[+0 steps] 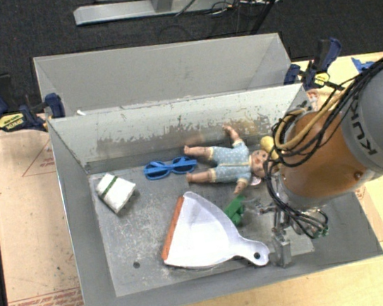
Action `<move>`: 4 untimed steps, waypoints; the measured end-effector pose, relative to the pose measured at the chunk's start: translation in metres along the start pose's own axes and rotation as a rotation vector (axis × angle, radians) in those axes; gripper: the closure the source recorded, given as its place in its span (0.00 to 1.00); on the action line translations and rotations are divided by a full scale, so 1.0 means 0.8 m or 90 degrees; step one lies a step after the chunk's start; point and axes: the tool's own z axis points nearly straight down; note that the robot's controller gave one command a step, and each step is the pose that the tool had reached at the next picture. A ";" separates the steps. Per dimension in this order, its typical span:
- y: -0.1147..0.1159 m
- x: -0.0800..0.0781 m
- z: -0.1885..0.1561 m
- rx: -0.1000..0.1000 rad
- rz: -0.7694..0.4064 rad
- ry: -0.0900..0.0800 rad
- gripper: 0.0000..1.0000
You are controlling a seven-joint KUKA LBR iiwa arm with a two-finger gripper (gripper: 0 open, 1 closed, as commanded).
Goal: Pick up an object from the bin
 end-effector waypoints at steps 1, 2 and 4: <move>-0.005 0.004 0.014 0.003 0.069 -0.009 0.00; 0.024 -0.009 0.015 0.002 0.013 -0.006 0.00; 0.051 -0.002 0.017 0.003 -0.127 -0.007 1.00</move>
Offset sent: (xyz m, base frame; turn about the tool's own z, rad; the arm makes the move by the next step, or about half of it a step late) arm 0.0068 0.0491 -0.0140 -0.1638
